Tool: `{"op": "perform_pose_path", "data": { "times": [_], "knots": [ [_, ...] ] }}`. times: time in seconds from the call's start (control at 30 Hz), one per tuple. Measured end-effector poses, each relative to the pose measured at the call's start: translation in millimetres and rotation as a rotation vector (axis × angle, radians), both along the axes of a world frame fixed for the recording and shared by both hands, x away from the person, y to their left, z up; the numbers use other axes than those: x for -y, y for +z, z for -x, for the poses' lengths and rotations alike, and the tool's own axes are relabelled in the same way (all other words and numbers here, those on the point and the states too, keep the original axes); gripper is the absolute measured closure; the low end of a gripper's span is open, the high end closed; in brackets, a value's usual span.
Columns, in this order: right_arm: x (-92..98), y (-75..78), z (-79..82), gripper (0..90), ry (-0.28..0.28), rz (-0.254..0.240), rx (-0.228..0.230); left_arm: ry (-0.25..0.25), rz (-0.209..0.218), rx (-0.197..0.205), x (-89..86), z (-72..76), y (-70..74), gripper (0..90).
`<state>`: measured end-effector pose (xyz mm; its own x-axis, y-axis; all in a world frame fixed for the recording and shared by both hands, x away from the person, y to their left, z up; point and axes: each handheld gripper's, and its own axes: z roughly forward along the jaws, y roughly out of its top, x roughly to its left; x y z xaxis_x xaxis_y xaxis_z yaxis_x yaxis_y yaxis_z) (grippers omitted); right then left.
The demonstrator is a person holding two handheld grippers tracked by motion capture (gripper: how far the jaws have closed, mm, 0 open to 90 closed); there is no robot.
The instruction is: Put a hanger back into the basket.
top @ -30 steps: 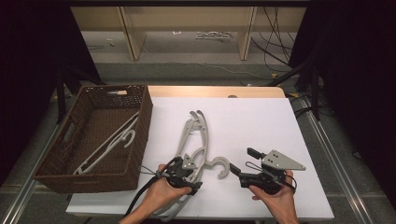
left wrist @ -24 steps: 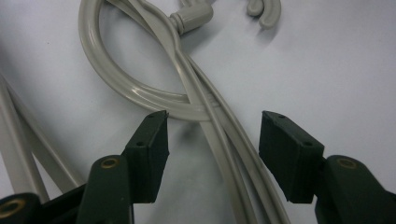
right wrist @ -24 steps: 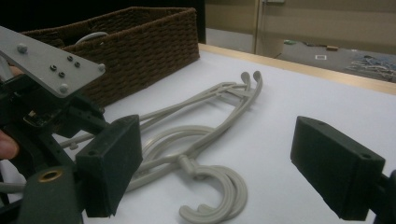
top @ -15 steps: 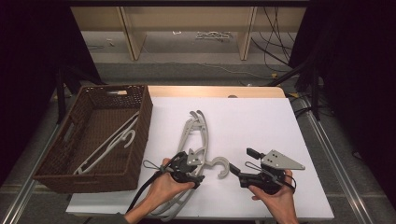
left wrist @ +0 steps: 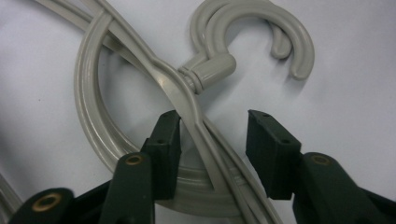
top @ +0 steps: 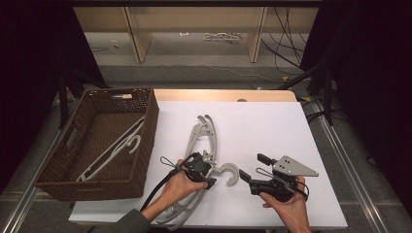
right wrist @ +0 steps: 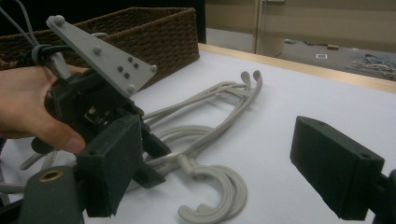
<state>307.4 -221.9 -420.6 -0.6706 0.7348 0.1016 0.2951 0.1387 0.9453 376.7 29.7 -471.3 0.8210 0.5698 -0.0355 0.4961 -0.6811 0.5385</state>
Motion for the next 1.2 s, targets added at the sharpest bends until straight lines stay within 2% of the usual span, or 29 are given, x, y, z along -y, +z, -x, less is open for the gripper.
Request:
{"op": "perform_pose_path", "data": {
  "times": [0.2,0.23,0.27,0.3,0.33,0.37,0.43,0.47,0.5,0.53,0.6,0.63,0.7,0.73,0.77,0.87,0.9,0.97,1.03,1.07,1.1,1.13,1.2],
  "knots": [
    [1.8,1.3,1.0,18.2,-0.008,0.017,-0.015,0.015,0.028,-0.056,-1.6,-8.1,-0.5,62.2],
    [2.1,1.3,0.9,18.4,-0.008,0.022,-0.010,0.026,0.046,-0.084,-3.8,-10.2,-0.1,64.2],
    [1.8,1.3,1.0,18.4,-0.011,0.016,-0.012,0.029,0.060,-0.091,-4.8,-10.9,0.4,66.8],
    [2.3,1.5,1.0,18.4,-0.010,0.025,-0.013,0.035,0.073,-0.083,-5.5,-10.8,1.2,69.1],
    [1.5,0.3,0.1,18.4,-0.008,0.014,-0.002,0.035,0.073,-0.083,-5.5,-10.8,1.2,69.5],
    [2.2,0.8,0.6,18.5,-0.006,0.022,-0.008,0.039,0.067,-0.074,-6.3,-9.7,3.1,69.7],
    [2.1,1.0,0.4,18.5,-0.012,0.021,-0.004,0.044,0.077,-0.085,-9.4,-10.8,5.5,70.7],
    [2.0,1.3,0.8,18.5,-0.012,0.017,-0.012,0.081,0.118,-0.087,-9.2,-9.7,6.1,71.2],
    [2.1,1.2,0.9,18.5,-0.010,0.017,-0.012,0.081,0.118,-0.087,-9.2,-9.7,6.1,71.7],
    [2.3,1.2,1.1,18.5,-0.009,0.018,-0.012,0.096,0.145,-0.090,-10.4,-9.7,7.5,72.4],
    [2.3,1.1,0.7,18.6,-0.009,0.020,-0.005,0.077,0.140,-0.082,-16.8,-11.3,13.1,75.4],
    [2.1,1.2,1.0,18.5,-0.011,0.018,-0.009,0.079,0.157,-0.095,-20.1,-11.4,15.3,77.2],
    [2.1,1.2,1.1,18.5,-0.011,0.019,-0.010,0.111,0.223,-0.112,-25.1,-11.3,18.2,79.1],
    [2.9,2.0,1.7,18.5,-0.012,0.031,-0.018,0.144,0.251,-0.104,-25.4,-9.4,19.6,80.2],
    [2.2,1.3,0.9,18.5,-0.011,0.017,-0.009,0.142,0.250,-0.099,-30.4,-8.4,24.2,79.2],
    [3.0,1.5,1.3,18.5,-0.011,0.031,-0.017,0.162,0.267,-0.095,-34.0,-7.5,27.8,80.6],
    [3.0,1.5,1.3,18.5,-0.011,0.031,-0.017,0.166,0.280,-0.109,-37.0,-8.9,28.9,80.6],
    [2.7,2.0,1.8,18.6,-0.009,0.025,-0.025,0.200,0.325,-0.118,-40.1,-9.7,30.6,80.9],
    [3.1,1.8,1.4,18.5,-0.010,0.028,-0.018,0.211,0.357,-0.123,-46.4,-11.1,35.3,81.0],
    [3.1,1.8,1.4,18.5,-0.010,0.028,-0.018,0.211,0.357,-0.123,-46.4,-11.1,35.3,81.1],
    [2.3,0.8,0.5,18.5,-0.011,0.010,-0.007,0.220,0.375,-0.130,-48.1,-11.4,36.9,81.1],
    [3.2,1.9,1.4,18.5,-0.009,0.020,-0.024,0.225,0.387,-0.134,-50.2,-11.8,38.8,81.2],
    [3.2,1.3,0.9,18.5,-0.010,0.022,-0.018,0.228,0.401,-0.130,-54.1,-12.8,43.0,81.3]
  ]
}}
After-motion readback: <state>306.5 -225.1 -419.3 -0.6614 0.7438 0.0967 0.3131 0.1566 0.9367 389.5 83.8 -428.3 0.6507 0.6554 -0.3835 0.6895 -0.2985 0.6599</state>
